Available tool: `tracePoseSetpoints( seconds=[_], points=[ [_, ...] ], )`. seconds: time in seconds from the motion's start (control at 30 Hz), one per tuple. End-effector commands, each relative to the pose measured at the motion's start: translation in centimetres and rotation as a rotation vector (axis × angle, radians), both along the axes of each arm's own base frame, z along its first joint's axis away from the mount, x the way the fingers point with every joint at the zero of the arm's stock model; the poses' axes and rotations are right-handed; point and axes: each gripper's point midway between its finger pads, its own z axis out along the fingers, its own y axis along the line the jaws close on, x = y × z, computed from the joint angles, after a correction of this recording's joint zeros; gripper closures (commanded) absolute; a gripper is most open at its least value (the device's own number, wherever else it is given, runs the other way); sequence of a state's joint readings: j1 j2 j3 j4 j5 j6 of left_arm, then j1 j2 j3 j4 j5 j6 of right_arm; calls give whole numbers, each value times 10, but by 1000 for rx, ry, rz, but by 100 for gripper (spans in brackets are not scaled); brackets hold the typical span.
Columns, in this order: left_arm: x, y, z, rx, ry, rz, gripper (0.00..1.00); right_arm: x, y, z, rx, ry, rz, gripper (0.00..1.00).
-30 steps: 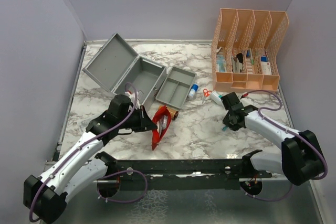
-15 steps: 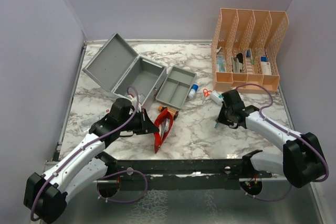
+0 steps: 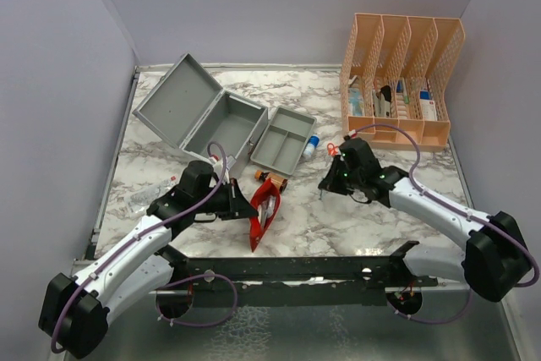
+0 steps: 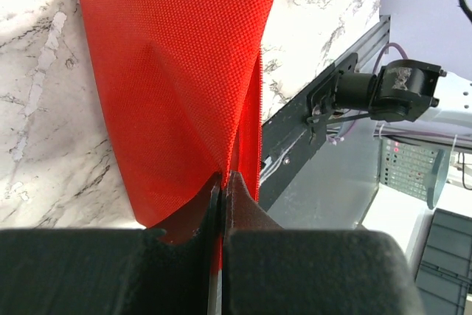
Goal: Organize the medicine kit
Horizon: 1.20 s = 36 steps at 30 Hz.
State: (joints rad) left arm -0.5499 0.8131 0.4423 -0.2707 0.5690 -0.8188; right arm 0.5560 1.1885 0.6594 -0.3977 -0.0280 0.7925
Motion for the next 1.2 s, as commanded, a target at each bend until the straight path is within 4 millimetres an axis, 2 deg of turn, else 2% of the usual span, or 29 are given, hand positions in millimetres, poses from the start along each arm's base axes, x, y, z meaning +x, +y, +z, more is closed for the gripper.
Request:
tracePoseSetpoints(
  seconds=[0.0, 0.1, 0.27, 0.43, 0.57, 0.73, 0.9, 1.17],
  points=[
    [5, 5, 2, 44, -49, -1, 100, 2, 55, 42, 119, -55, 46, 96],
    [6, 6, 3, 48, -60, 1, 100, -6, 86, 63, 165, -77, 86, 96],
    [9, 5, 6, 49, -77, 1, 100, -30, 133, 82, 186, -66, 134, 96],
    [13, 6, 8, 52, -87, 24, 100, -50, 158, 77, 186, -46, 162, 96],
    [14, 6, 11, 48, -93, 29, 100, -58, 168, 64, 155, -20, 167, 96],
    [13, 8, 10, 54, -93, 32, 100, -53, 169, 48, 96, -8, 122, 96],
    [14, 7, 11, 55, -97, 24, 100, -49, 180, 44, 93, 8, 119, 95],
    [14, 7, 11, 57, -95, 23, 100, -51, 183, 30, 77, 54, 102, 91]
  ],
)
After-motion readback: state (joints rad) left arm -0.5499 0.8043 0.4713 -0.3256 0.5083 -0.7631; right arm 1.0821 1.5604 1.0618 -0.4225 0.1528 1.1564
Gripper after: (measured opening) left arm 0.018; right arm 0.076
